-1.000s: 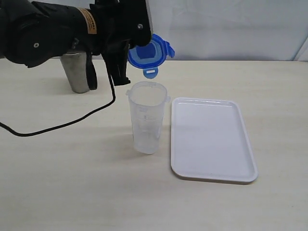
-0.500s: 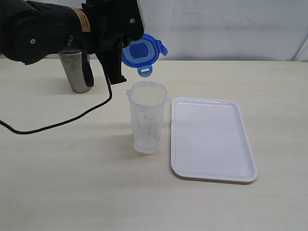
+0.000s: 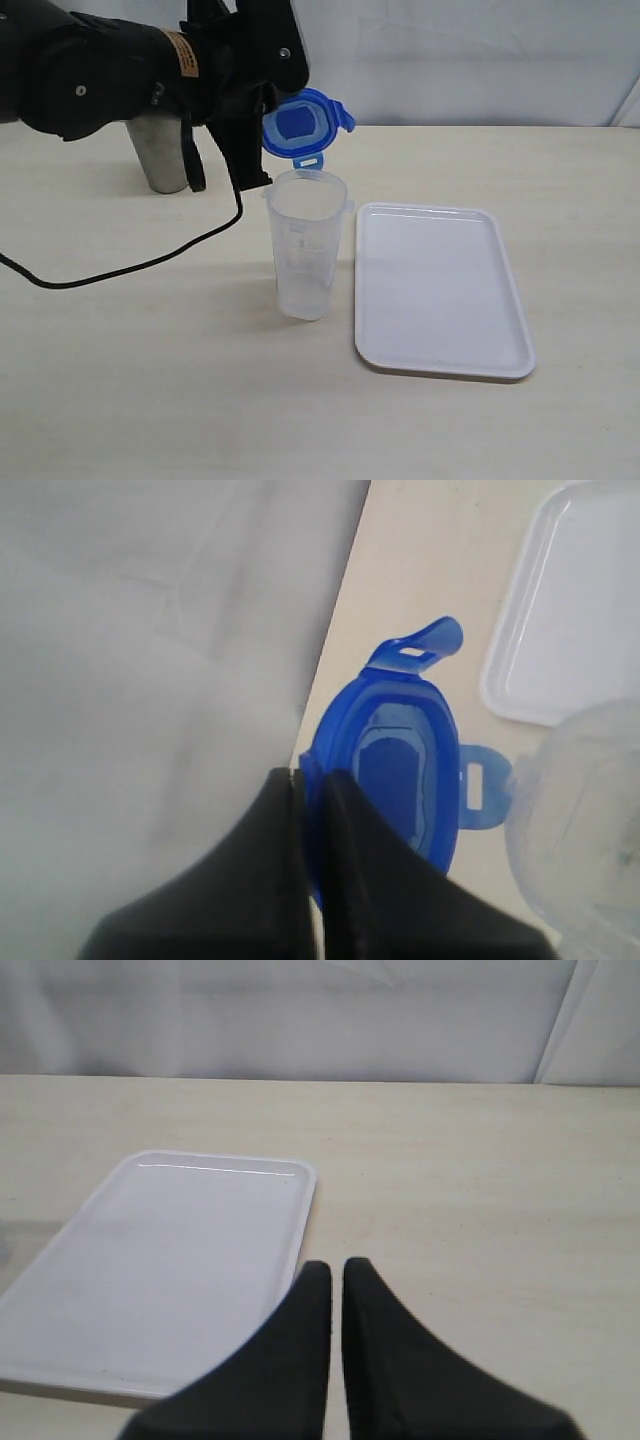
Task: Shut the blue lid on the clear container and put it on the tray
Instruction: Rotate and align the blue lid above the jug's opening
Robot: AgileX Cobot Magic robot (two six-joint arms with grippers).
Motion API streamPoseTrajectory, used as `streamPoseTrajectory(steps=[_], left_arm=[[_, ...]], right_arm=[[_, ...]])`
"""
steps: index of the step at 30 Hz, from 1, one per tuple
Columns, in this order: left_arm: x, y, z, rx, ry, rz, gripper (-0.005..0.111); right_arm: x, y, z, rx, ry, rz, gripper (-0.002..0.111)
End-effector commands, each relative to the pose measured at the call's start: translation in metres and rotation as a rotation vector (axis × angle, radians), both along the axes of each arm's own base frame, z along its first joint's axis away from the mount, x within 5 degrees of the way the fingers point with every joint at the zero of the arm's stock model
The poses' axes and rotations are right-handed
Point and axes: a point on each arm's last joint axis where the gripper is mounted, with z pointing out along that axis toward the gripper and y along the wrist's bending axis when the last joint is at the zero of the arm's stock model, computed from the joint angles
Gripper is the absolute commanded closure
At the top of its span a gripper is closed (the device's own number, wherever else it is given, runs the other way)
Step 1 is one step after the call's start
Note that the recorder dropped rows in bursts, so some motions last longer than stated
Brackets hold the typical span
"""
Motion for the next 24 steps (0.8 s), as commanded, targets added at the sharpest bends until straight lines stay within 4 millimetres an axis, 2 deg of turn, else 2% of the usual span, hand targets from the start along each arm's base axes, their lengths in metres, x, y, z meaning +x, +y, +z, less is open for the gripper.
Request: streamPoseTrajectory(steps=[1,9,24], left_arm=[[-0.0049,-0.0070,0.0010,0.000,-0.015,-0.028,0.107],[-0.0060,-0.0055,-0.0007,0.029,0.001,-0.029,0.107],[-0.0104,-0.0099,0.0039,0.084,-0.072,-0.092,0.107]], right_arm=[[-0.0003,0.0001,-0.0008,0.007,-0.001,-0.001,0.104],[-0.0003,0.0001,-0.0008,0.007,-0.001,-0.001,0.104],[-0.0003,0.0001,-0.0008,0.007,-0.001,-0.001,0.104]])
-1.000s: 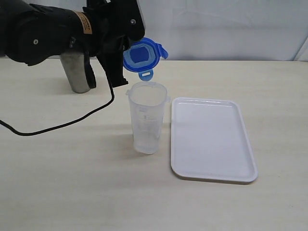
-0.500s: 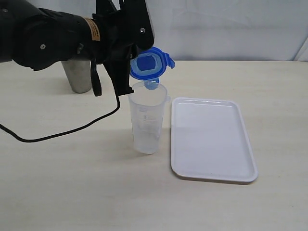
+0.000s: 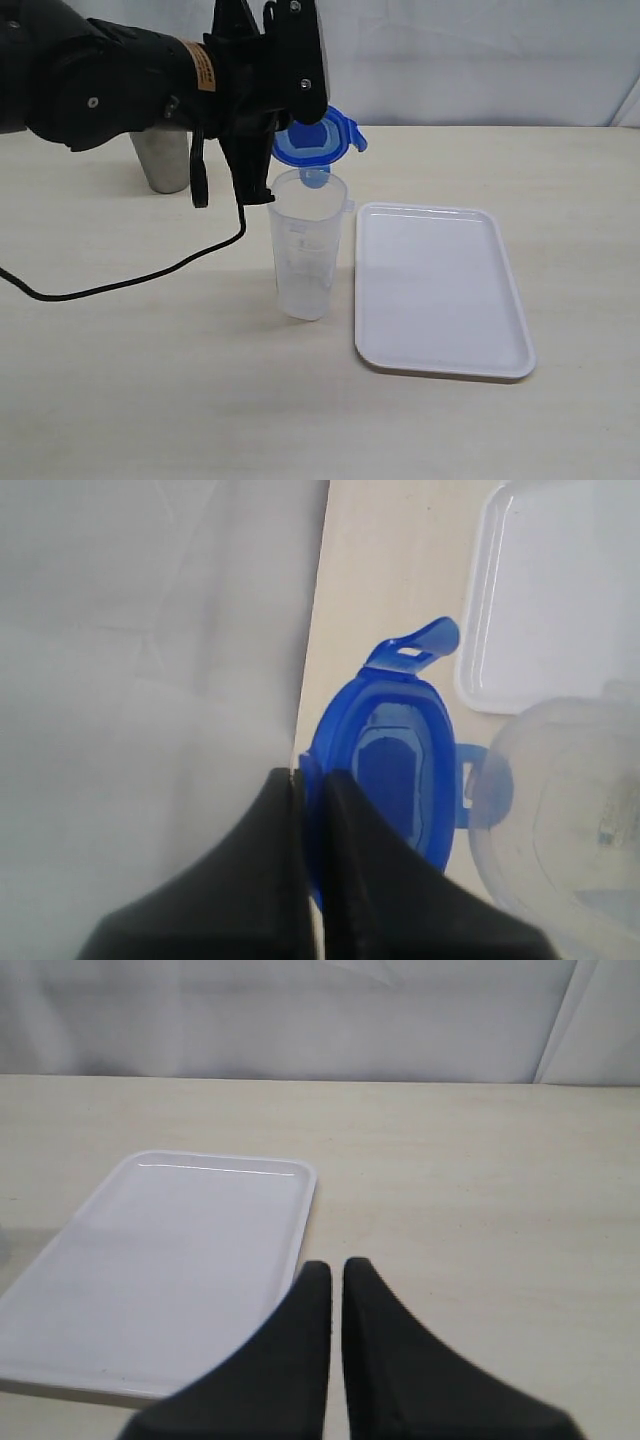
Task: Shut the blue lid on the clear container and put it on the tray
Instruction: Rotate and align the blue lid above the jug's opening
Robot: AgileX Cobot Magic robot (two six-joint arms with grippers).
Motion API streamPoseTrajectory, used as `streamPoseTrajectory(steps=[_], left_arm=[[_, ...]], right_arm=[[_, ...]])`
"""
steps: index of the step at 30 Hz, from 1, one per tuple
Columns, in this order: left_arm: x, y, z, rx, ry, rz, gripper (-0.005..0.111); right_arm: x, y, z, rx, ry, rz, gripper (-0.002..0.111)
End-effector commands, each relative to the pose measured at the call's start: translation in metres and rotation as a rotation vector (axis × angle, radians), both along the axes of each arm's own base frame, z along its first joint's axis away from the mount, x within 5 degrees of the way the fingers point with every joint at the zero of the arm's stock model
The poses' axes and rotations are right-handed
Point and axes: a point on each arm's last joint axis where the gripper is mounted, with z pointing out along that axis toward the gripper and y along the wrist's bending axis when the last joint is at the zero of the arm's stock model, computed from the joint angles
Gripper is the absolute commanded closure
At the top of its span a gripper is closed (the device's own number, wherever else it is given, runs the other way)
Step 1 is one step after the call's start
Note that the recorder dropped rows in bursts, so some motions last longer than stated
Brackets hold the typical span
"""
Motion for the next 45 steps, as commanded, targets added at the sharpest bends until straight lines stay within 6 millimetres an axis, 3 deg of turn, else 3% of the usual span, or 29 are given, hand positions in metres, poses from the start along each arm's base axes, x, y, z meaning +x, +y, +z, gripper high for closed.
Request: streamPoseTrajectory(steps=[1,12,19,45], left_arm=[[0.000,-0.001,0.005,-0.020,-0.037,-0.011,0.107],[0.000,0.000,0.005,0.044,-0.083,-0.050,0.107],[-0.010,-0.012,0.006,0.066,-0.111,-0.109,0.107],[-0.011,-0.009,0.008,0.145,-0.145,-0.134,0.107]], right_arm=[[0.000,0.000,-0.001,0.007,-0.001,-0.001,0.104],[0.000,0.000,-0.001,0.007,-0.001,-0.001,0.104],[0.000,0.000,-0.001,0.007,-0.001,-0.001,0.104],[0.000,0.000,-0.001,0.007,-0.001,-0.001,0.104]])
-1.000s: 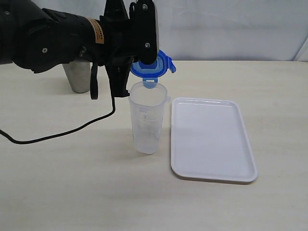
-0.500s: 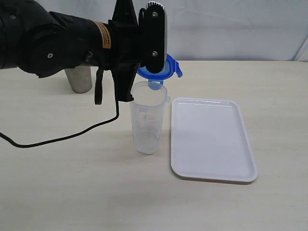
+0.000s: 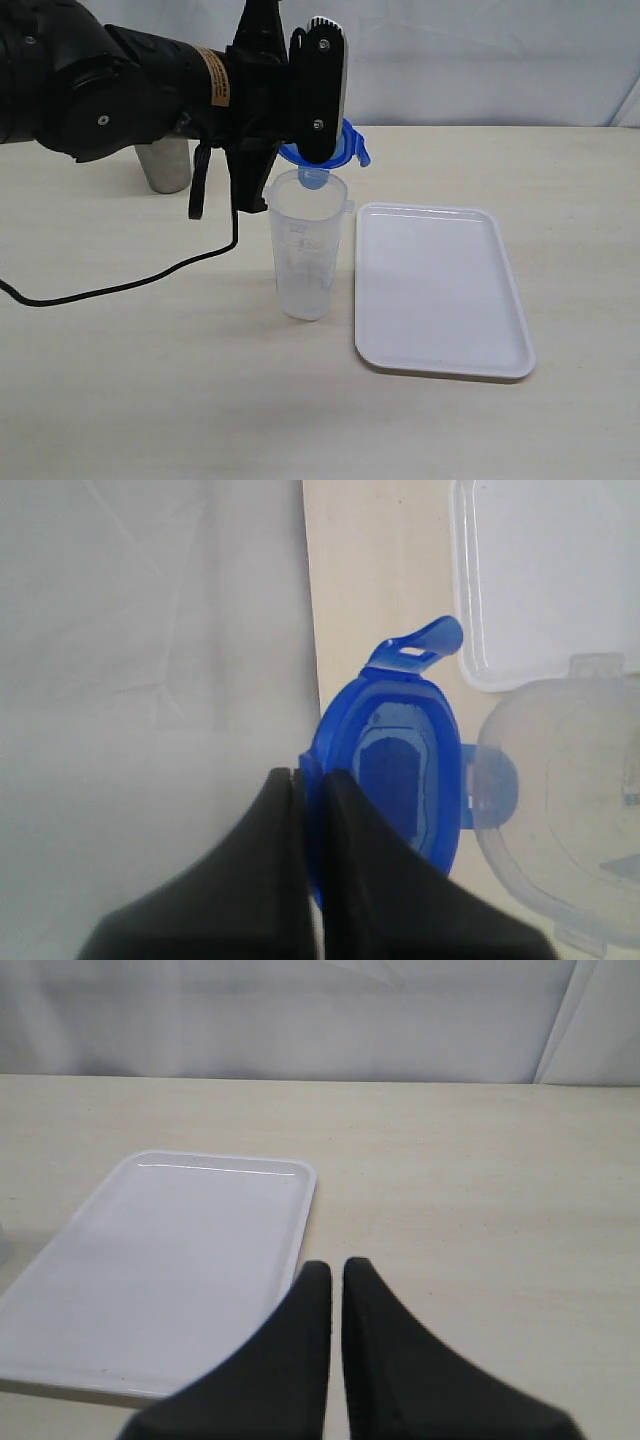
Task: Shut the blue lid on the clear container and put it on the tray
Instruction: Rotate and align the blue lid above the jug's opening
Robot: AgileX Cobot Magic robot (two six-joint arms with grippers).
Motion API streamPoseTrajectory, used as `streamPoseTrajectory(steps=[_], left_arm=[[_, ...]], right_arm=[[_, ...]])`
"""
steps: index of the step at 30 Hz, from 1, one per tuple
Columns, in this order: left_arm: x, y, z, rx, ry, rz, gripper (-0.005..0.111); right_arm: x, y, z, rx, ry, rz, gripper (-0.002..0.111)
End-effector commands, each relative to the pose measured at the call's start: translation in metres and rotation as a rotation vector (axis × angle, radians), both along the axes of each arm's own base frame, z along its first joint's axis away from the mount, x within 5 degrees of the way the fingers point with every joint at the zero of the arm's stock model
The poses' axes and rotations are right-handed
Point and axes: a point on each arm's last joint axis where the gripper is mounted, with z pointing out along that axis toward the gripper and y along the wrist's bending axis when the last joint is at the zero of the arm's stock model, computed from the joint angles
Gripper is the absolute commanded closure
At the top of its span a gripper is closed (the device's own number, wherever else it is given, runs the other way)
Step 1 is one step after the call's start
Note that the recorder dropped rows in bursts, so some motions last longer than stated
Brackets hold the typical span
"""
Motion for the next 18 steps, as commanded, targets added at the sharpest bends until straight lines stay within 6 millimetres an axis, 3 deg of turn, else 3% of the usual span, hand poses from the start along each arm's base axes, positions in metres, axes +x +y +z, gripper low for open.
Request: streamPoseTrajectory(steps=[1,12,18], left_arm=[[-0.004,0.001,0.010,-0.024,-0.028,-0.008,0.107],[-0.005,0.003,0.010,-0.039,0.019,0.025,0.107],[-0.014,-0.006,0.009,-0.035,0.024,-0.008,0.107]], right_arm=[[0.000,0.000,-0.001,0.007,-0.001,-0.001,0.104],[0.000,0.000,-0.001,0.007,-0.001,-0.001,0.104],[0.000,0.000,-0.001,0.007,-0.001,-0.001,0.104]])
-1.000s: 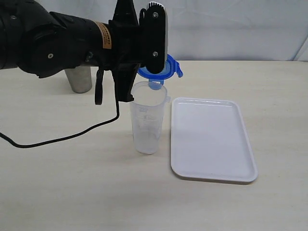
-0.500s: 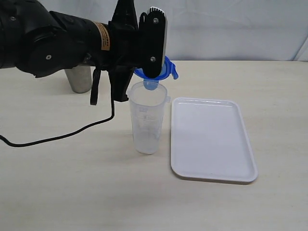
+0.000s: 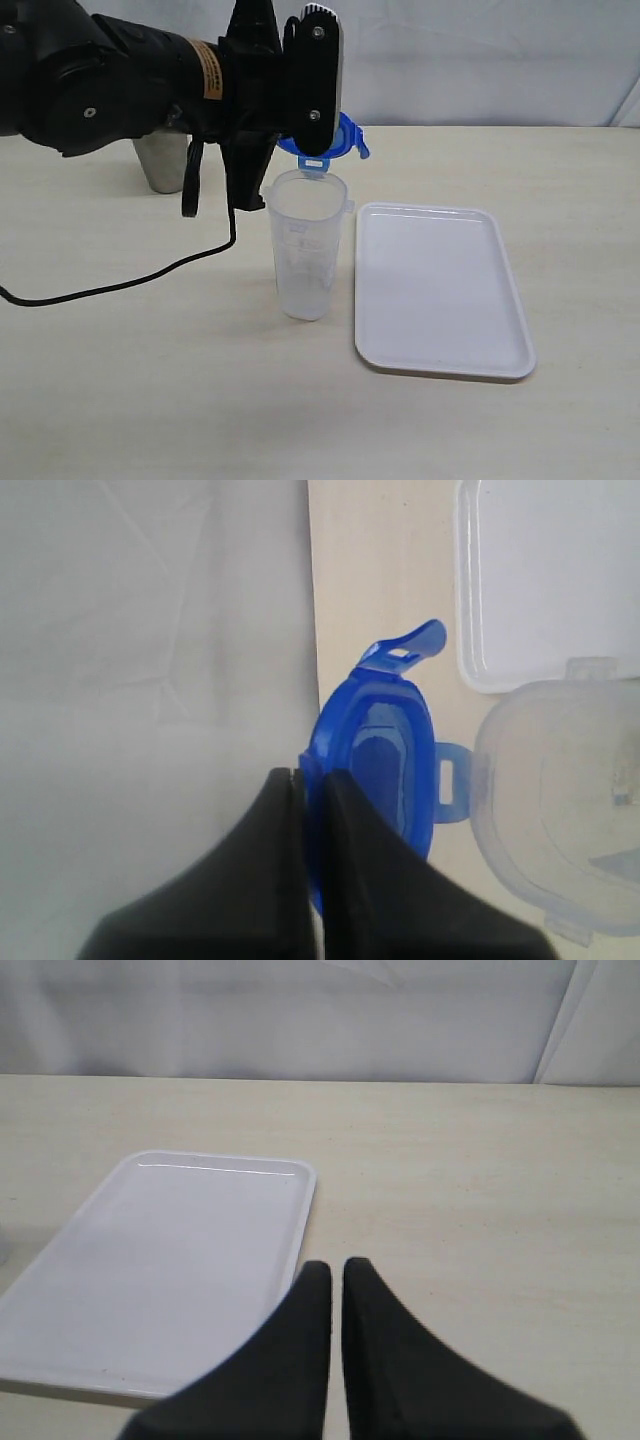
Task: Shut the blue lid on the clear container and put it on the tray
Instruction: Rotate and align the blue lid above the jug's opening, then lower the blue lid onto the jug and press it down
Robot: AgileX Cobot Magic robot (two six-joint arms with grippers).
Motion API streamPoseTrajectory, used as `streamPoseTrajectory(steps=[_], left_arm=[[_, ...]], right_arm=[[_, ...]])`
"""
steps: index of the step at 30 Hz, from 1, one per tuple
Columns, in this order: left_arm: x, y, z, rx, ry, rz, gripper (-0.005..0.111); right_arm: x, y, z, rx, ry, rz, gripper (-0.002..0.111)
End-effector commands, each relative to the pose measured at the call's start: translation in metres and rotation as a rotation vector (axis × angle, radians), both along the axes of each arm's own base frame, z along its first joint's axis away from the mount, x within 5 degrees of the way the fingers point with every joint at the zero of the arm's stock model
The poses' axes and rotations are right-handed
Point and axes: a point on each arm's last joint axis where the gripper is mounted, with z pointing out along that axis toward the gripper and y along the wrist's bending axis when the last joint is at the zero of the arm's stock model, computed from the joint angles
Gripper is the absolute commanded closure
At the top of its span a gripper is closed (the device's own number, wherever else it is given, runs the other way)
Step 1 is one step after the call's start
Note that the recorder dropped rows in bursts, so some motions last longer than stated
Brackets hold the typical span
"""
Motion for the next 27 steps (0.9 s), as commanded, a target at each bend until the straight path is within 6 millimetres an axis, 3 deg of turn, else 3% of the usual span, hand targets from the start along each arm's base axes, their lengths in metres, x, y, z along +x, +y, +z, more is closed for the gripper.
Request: streamPoseTrajectory(steps=[1,27], left_arm=[[-0.009,-0.008,0.002,-0.021,0.011,-0.020,0.107],[-0.014,-0.001,-0.014,0.038,0.072,-0.004,0.107]], right_arm=[[0.000,0.000,-0.001,0.007,-0.001,-0.001,0.104],[0.000,0.000,-0.001,0.007,-0.001,-0.001,0.104]])
